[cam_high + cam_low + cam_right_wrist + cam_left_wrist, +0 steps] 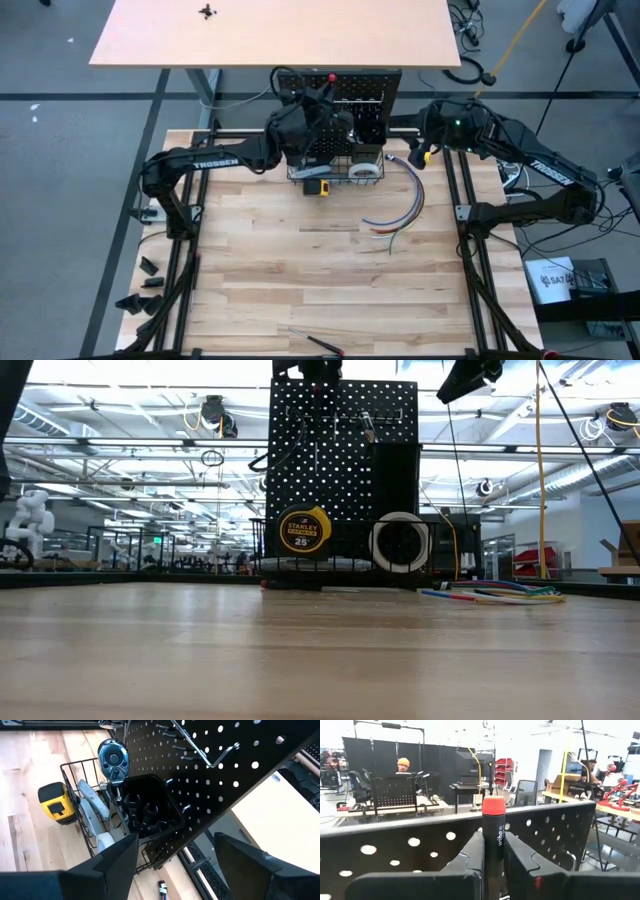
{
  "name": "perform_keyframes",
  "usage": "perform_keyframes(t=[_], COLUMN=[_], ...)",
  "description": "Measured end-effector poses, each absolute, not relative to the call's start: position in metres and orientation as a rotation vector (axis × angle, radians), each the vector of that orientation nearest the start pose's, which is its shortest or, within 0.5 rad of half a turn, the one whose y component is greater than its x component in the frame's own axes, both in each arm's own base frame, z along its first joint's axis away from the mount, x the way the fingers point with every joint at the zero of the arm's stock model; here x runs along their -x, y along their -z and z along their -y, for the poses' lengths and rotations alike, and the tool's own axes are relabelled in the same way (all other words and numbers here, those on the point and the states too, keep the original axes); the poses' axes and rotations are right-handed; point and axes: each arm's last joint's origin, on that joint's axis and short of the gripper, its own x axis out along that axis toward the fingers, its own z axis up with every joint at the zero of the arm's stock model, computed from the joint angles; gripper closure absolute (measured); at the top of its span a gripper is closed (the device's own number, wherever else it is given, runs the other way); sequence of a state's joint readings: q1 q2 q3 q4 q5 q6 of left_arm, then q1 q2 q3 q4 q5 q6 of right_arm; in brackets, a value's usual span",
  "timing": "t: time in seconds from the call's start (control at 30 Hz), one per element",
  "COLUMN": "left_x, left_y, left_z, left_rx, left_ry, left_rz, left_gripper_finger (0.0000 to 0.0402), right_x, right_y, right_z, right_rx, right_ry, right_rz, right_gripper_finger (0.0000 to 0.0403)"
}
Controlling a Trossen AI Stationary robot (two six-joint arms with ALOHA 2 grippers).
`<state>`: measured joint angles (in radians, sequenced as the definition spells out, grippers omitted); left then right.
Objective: Hang tools onto peg board
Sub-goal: Hang the screwdriver on the pegboard
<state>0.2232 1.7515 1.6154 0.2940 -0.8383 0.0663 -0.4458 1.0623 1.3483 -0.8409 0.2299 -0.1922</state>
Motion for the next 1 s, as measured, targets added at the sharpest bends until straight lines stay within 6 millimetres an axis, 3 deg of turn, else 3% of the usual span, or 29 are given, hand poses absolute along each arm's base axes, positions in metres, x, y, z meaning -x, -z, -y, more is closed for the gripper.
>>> perform_keyframes(t=[0.17,0.53,1.0], left_x=[-0.397,-0.397,-0.396], left_y=[-0.392,-0.391,-0.391], left_z=[-0.114,-0.114,-0.115], left_rx=[-0.023,-0.086,-0.087], left_ry=[-1.064,-1.087,-1.103], left_rz=[0.087,0.039,0.038], left_gripper_finger=[0.0362,0.0358,0.0247], right_x=[-0.171,-0.167,-0.167], right_y=[-0.410,-0.412,-0.411], right_z=[0.089,0.087,0.087], right_rx=[0.121,0.115,0.123], right_ry=[0.601,0.604,0.602], right_rz=[-0.618,-0.614,-0.617], right_gripper_finger=[0.0149,0.0149,0.0149])
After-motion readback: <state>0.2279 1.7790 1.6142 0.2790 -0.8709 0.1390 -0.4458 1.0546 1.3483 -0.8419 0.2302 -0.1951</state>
